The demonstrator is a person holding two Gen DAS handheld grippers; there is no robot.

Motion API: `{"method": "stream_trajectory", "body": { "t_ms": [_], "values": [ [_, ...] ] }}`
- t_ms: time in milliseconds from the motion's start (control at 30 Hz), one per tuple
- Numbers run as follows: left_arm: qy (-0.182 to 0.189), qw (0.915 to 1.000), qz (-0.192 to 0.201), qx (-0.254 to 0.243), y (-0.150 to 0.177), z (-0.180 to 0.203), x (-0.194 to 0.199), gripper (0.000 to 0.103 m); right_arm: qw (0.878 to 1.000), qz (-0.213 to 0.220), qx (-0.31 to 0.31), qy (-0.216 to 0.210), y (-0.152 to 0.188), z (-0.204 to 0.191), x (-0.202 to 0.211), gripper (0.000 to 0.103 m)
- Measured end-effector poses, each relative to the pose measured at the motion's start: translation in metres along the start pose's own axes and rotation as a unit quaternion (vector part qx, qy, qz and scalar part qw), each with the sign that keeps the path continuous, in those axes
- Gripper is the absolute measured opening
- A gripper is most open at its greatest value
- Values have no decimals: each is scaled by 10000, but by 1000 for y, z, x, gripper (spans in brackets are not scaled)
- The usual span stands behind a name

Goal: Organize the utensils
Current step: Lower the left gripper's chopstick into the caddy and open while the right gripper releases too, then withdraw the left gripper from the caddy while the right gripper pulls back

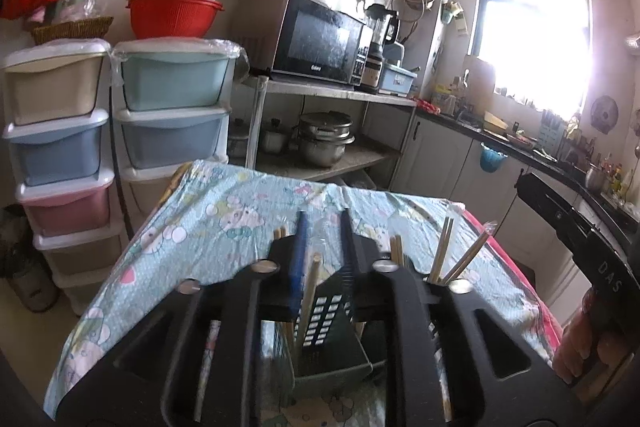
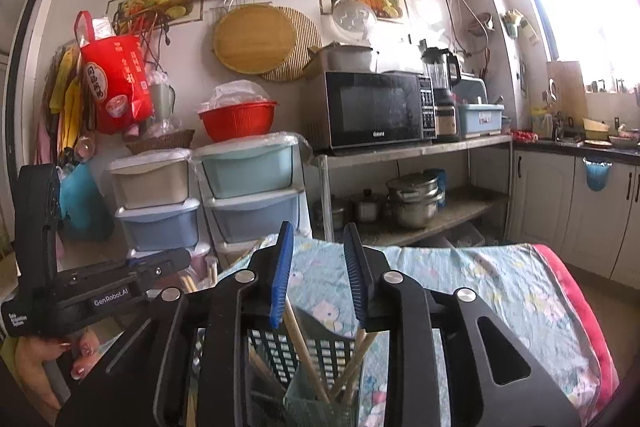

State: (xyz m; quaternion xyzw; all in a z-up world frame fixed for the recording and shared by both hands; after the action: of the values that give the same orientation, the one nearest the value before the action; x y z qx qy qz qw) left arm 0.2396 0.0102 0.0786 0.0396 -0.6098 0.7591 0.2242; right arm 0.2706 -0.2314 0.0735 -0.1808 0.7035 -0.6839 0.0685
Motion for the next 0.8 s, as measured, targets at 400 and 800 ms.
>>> {"method": "stream_trajectory", "body": {
  "t_ms": [400,800],
  "values": [
    [-18,9997,-198,130,17,-5,9,50,9989,-459,43,-26,28,2,11,35],
    [120,9991,-320,270,35,-1,19,79,9972,-739,4,-56,49,4,24,48]
  ]
}}
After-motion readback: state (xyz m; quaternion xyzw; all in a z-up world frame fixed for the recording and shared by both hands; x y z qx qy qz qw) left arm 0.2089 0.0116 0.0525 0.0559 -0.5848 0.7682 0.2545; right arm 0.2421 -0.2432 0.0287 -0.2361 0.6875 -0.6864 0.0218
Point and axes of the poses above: each gripper's, at about its wrist camera, not at the fingertips, and x roughly against the way its jaws point, z to its right, y to its underside, the point moved 6 cm from there along -x, roughly the way its jaws point, and after that the axes turned 9 degrees about y, right-handed, at the moved point
